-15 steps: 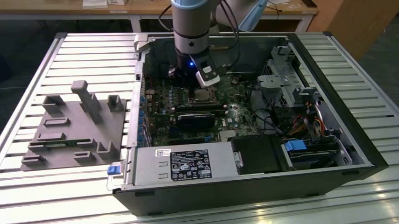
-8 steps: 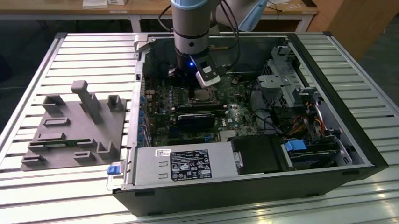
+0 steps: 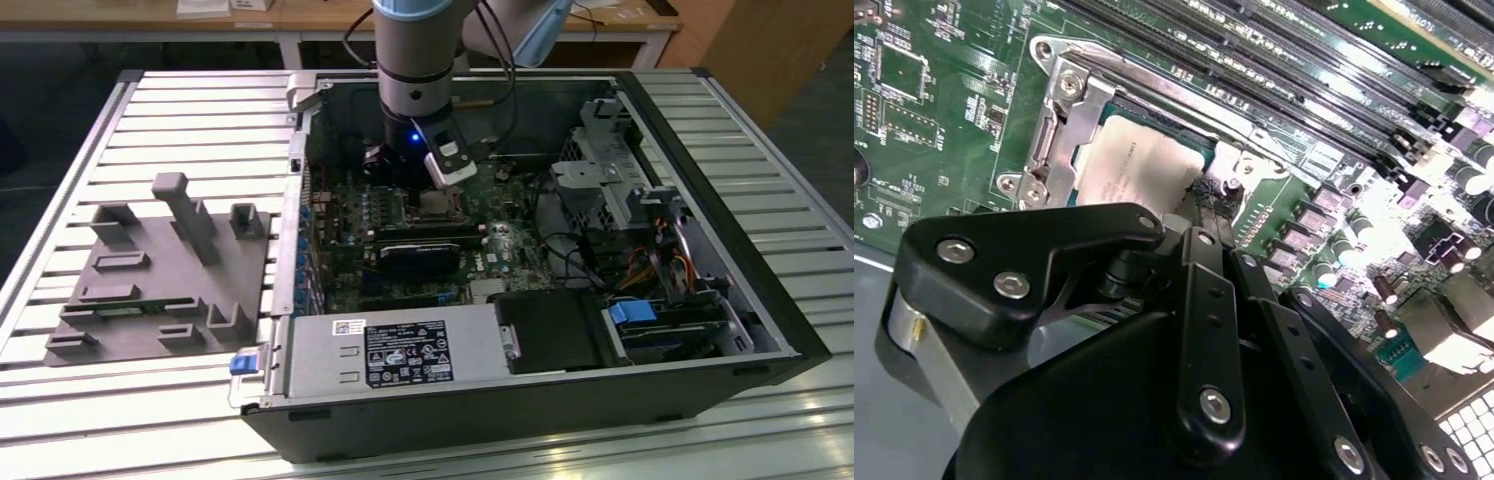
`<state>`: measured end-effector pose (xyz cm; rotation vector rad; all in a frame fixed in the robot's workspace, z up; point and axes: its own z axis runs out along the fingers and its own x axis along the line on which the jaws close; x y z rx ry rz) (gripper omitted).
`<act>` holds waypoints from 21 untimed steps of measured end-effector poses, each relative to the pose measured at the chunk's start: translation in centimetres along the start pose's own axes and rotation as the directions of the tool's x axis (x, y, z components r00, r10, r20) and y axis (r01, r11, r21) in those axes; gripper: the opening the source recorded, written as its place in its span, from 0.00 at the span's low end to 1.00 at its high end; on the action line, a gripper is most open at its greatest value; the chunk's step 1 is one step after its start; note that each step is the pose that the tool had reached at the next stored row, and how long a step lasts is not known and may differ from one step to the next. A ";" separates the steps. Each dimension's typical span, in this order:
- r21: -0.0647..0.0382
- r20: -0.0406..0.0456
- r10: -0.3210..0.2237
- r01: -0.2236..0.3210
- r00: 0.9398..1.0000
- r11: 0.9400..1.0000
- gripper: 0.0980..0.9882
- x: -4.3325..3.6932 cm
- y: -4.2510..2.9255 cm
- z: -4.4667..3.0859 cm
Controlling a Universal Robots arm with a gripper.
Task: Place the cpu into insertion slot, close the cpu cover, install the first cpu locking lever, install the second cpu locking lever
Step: 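Close the cpu cover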
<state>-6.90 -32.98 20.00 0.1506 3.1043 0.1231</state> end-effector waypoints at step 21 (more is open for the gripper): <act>0.001 -0.006 0.001 -0.001 1.000 1.000 0.00 -1.64 0.23 -0.75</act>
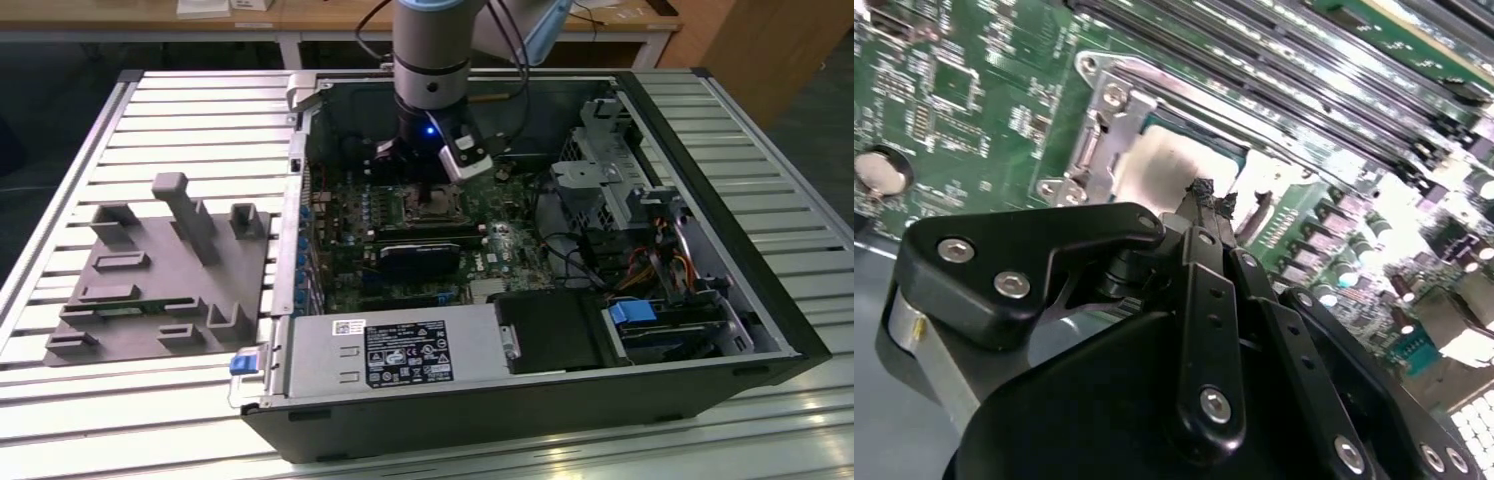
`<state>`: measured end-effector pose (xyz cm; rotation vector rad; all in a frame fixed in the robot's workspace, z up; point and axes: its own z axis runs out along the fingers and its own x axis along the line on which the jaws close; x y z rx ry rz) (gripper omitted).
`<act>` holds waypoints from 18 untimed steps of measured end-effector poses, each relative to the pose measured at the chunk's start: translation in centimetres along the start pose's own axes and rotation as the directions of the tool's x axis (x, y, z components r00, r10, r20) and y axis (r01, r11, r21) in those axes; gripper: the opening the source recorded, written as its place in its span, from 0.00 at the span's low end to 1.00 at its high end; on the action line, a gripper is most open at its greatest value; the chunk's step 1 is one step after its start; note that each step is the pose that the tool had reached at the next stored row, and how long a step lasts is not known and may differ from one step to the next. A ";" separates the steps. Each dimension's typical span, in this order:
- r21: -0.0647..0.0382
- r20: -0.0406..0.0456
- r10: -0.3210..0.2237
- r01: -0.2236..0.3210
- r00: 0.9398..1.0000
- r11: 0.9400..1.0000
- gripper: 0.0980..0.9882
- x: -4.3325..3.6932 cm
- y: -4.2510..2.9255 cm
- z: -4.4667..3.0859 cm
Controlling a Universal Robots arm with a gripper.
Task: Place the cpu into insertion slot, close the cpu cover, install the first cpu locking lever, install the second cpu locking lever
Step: 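Close the cpu cover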
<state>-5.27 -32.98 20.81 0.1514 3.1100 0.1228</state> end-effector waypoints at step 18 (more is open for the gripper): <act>0.001 -0.006 0.000 0.000 1.000 1.000 0.00 -0.89 0.25 -1.92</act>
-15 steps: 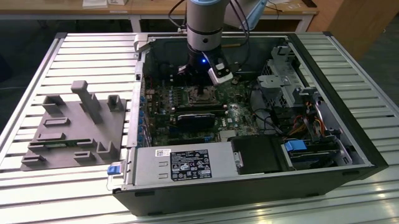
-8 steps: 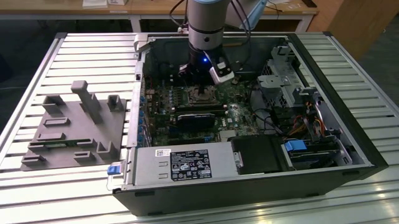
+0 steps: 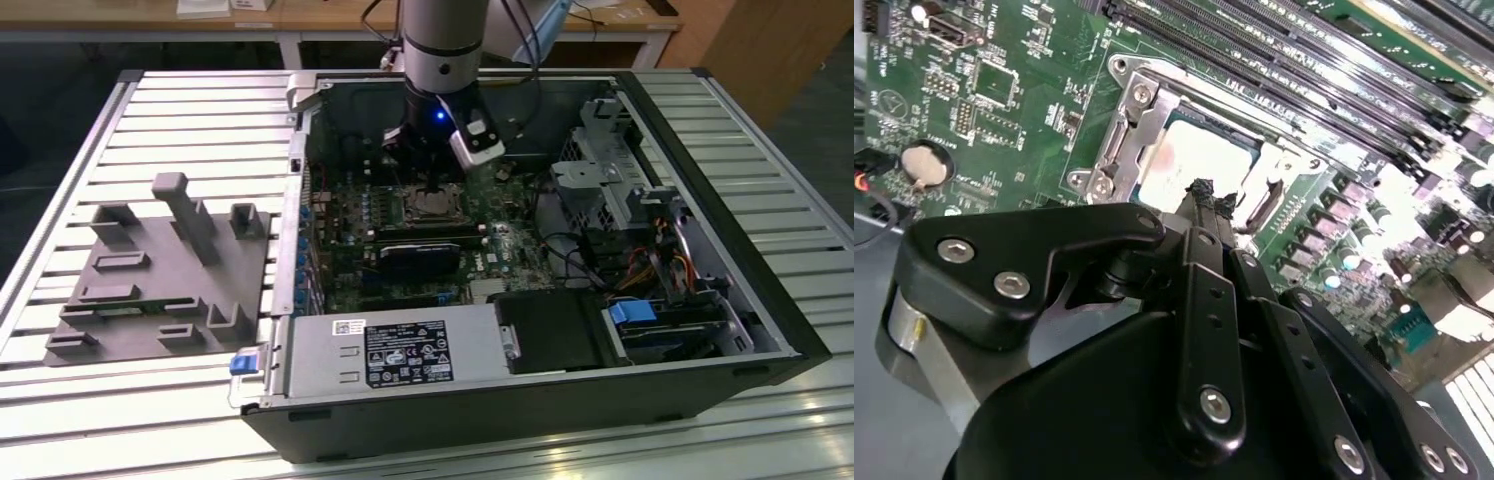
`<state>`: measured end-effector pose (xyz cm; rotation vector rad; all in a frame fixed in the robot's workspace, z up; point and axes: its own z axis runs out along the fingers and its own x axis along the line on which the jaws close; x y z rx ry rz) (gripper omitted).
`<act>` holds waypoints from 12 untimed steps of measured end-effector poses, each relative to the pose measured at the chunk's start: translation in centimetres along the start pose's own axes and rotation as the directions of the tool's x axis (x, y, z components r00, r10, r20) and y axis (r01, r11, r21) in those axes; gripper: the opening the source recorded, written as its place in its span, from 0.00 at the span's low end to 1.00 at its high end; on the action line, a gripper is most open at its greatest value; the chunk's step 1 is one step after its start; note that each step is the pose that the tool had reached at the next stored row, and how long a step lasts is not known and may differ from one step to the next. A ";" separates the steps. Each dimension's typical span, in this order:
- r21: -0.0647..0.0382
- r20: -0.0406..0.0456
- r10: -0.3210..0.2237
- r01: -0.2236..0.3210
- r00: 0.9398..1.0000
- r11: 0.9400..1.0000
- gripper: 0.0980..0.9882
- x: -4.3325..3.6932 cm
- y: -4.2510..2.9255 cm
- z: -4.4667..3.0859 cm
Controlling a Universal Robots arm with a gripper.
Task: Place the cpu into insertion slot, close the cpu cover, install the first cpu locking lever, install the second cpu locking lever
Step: 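Close the cpu cover, then install the first cpu locking lever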
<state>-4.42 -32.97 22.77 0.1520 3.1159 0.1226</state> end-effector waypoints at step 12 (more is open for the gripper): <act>0.000 0.000 0.000 0.000 1.000 1.000 0.00 -0.02 0.09 -1.14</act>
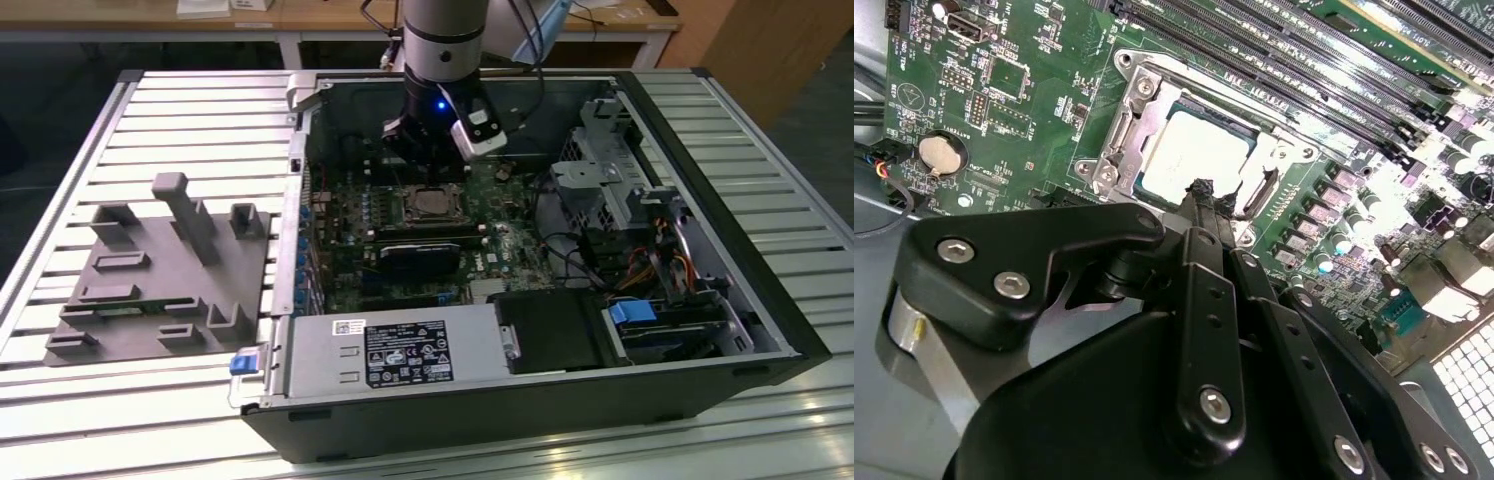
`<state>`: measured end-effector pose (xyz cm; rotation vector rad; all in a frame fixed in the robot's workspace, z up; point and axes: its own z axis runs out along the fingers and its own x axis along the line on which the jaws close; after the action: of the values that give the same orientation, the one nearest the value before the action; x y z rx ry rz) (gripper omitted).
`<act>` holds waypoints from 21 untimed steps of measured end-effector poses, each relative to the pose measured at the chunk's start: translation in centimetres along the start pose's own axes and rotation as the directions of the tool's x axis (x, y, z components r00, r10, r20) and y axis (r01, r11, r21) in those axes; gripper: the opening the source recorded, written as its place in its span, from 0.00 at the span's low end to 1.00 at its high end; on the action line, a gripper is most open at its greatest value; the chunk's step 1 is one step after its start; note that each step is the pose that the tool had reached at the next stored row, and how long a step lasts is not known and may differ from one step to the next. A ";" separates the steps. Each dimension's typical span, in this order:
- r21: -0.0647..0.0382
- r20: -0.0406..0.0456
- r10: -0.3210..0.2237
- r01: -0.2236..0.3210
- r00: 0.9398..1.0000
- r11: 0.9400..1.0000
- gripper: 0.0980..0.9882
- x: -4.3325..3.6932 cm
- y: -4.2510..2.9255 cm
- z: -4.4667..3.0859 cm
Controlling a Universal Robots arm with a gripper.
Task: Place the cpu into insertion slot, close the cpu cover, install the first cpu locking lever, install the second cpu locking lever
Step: 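Install the first cpu locking lever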
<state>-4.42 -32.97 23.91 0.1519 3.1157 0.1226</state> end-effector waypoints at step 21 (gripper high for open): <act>-0.002 0.003 0.000 0.000 1.000 1.000 0.00 2.15 -0.21 -0.05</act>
<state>-6.57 -32.97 23.92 0.1516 3.1130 0.1249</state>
